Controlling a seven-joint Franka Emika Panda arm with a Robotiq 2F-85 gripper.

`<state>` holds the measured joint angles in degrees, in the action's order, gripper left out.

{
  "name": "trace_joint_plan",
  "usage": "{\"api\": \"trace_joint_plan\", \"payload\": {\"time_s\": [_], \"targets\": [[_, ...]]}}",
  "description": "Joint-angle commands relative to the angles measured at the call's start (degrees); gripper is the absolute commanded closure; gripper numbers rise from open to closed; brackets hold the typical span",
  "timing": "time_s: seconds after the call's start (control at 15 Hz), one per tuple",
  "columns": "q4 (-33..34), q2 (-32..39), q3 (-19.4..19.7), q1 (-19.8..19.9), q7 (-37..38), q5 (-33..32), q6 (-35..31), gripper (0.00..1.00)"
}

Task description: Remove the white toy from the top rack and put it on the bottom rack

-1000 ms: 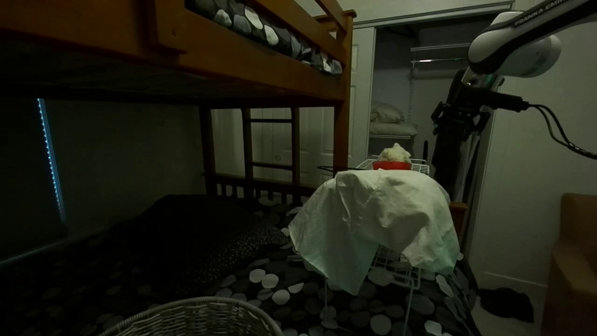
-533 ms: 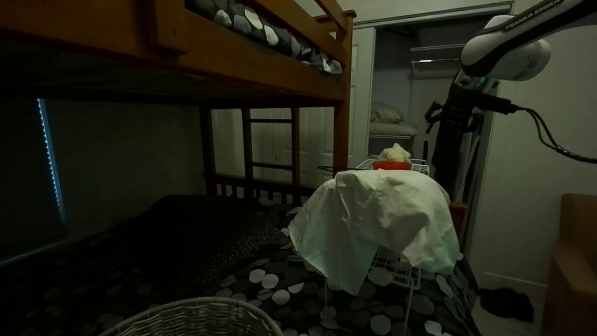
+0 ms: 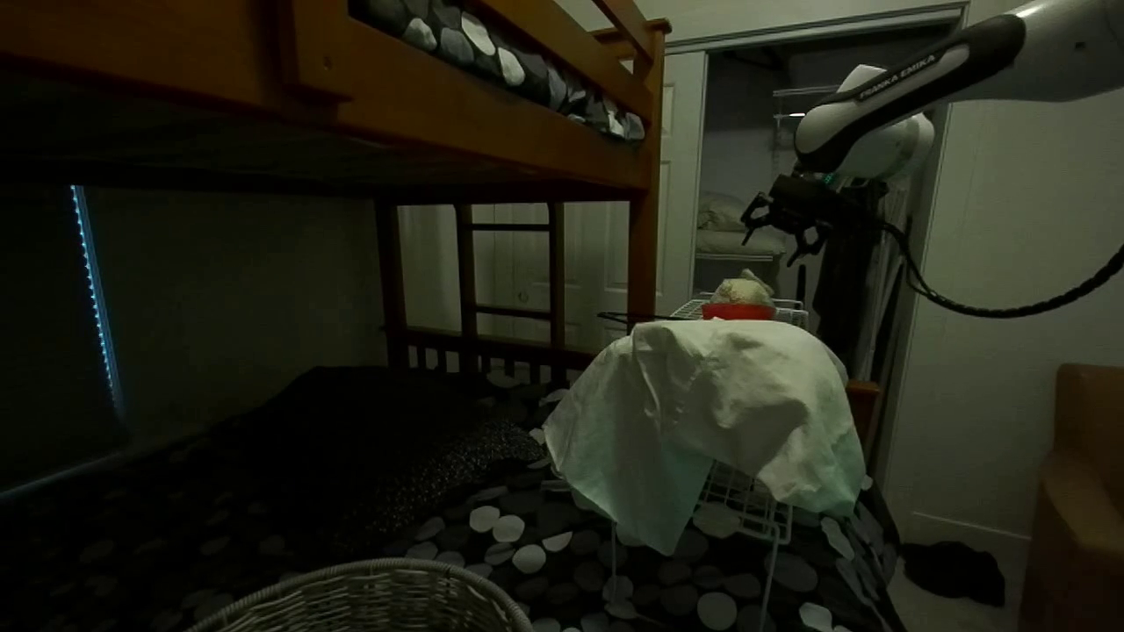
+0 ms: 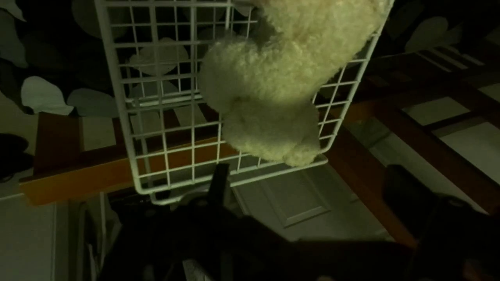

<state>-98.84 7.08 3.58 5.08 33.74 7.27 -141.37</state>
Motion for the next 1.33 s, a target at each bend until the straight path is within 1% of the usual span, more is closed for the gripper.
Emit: {"api": "trace_joint_plan", "payload": {"time_s": [0.0, 0.13, 0.33, 0.4, 0.47, 0.67, 1.0, 1.13, 1.27], "targets": [[8.7, 7.1, 0.5, -0.7, 1.9, 3.3, 7.9, 0.00], [12.6, 10.2, 0.5, -0.6, 2.5, 4.7, 12.4, 0.00], [17.4, 13.5, 1.1, -0.6, 4.5, 4.2, 17.3, 0.00], [18.3, 14.7, 0.9, -0.5, 4.8, 4.7, 17.7, 0.25], [19.5, 15.3, 0.9, -0.4, 4.6, 4.8, 18.5, 0.26], [22.2, 17.1, 0.7, -0.2, 4.0, 5.3, 22.5, 0.51], [25.5, 18.0, 1.3, -0.4, 4.2, 3.6, 30.1, 0.89], [25.3, 17.1, 1.8, -0.4, 4.2, 3.0, 32.0, 1.00], [24.1, 15.8, 2.5, 0.1, 4.5, 3.4, 32.5, 0.97]]}}
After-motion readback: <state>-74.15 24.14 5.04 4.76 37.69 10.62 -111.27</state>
